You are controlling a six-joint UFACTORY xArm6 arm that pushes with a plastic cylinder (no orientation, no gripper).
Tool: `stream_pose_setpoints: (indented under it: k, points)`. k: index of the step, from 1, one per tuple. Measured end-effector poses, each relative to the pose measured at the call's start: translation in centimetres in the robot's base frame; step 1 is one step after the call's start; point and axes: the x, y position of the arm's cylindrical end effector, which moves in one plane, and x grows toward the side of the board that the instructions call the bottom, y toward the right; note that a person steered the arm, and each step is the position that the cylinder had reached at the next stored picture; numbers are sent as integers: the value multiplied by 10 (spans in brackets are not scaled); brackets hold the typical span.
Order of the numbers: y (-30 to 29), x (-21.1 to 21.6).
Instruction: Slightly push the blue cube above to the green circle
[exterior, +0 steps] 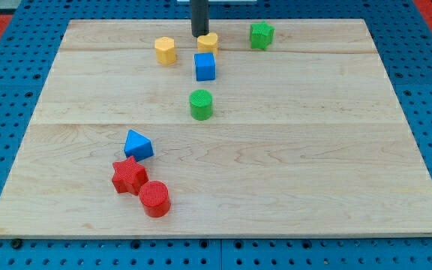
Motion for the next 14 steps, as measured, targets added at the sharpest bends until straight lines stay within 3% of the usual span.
stream_pose_setpoints:
  k: [2, 9, 14]
  points:
    - [51, 0]
    - [38, 88]
    - [30, 87]
